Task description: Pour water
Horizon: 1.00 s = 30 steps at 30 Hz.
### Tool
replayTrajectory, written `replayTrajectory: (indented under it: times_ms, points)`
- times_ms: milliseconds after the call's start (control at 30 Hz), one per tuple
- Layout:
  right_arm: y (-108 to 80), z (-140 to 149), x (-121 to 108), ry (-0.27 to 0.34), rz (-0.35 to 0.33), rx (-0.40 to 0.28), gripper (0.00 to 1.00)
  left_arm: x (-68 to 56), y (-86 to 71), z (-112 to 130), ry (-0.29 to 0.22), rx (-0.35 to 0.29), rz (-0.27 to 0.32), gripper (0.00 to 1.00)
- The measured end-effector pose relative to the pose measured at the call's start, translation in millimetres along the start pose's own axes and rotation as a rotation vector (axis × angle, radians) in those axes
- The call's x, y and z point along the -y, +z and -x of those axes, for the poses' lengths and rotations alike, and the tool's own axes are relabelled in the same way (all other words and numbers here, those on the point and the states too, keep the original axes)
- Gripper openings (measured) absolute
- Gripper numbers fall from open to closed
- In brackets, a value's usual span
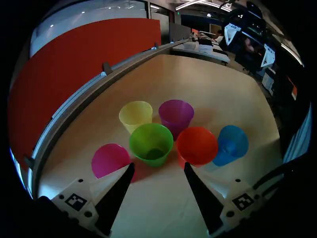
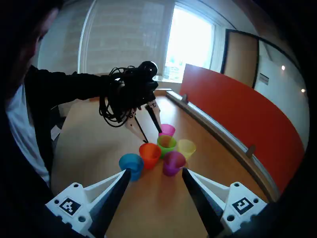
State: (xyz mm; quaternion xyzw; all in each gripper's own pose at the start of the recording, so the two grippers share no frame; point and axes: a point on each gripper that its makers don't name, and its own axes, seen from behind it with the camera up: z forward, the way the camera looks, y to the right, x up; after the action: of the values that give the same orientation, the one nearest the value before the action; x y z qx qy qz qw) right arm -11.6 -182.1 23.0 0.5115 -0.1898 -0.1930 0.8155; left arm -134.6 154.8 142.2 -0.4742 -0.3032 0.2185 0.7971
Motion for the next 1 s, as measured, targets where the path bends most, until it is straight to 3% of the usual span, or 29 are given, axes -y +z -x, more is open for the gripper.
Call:
replayTrajectory:
  times_ms: [500,1000]
  points:
    - [-2.3,4,-3,0.0,0.001,0.006,1.0,13.8,12.7,-5,-0.01,-0.007,-0.004,0.93]
    - [-1.9,8,-4,-0.004,-0.001,0.014,1.0,12.7,27.5,-18,0.004,-0.014,0.011,0.93]
